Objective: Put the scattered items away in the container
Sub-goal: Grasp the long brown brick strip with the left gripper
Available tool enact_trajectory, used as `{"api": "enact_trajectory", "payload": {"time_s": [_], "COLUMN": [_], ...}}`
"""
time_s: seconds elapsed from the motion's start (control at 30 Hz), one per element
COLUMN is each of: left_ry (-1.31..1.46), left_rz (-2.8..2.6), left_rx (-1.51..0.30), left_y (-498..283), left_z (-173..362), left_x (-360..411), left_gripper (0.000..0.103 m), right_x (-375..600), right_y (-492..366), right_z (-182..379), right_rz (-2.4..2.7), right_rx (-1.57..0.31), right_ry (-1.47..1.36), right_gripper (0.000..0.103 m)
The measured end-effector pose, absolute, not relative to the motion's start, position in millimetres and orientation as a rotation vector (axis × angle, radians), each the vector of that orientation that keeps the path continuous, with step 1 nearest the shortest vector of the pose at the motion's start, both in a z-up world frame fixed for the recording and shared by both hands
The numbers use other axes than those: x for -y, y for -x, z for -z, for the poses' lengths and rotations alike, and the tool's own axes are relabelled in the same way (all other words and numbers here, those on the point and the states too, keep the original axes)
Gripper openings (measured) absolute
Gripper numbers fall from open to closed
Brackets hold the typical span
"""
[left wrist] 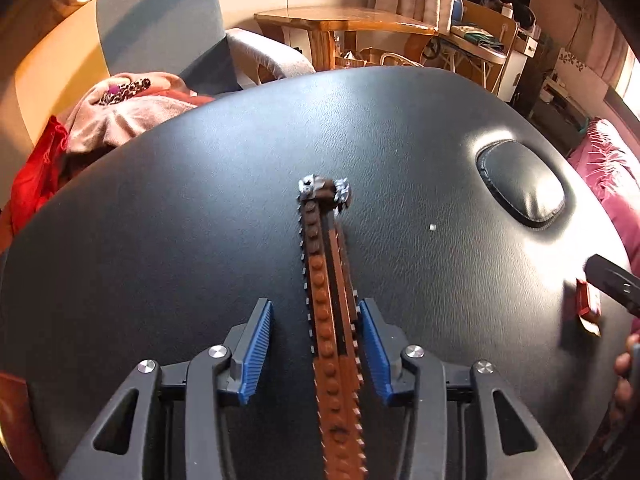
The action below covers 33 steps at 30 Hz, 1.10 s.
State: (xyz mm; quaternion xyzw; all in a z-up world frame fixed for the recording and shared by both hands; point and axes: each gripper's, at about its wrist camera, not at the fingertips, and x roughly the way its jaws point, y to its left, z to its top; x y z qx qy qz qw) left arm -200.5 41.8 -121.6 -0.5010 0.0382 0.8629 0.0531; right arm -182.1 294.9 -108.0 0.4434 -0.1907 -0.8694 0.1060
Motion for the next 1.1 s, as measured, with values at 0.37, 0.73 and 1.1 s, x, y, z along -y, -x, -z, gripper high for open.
{"api": "enact_trajectory", "payload": {"time_s": [0.37, 0.73, 1.1], "left_ry": [1.523, 1.445, 1.503], "left_rz": [-2.630, -2.623, -2.566], "left_rx": [-0.035, -0.050, -0.115], "left_y": [132, 163, 228], "left_z": [119, 92, 110], "left_x": [0, -1, -25], "left_gripper": [0.038, 0.044, 0.036], "right_x": [-217, -241, -250], "right_y": [139, 94, 89], "right_z": [101, 83, 87], "right_rz": [2.250, 2.453, 2.514], "right_rx": [0.411, 0.501, 0.461], "right_ry": [-1.231, -1.191, -1.208], "right_gripper": [0.103, 0.103, 0.103]}}
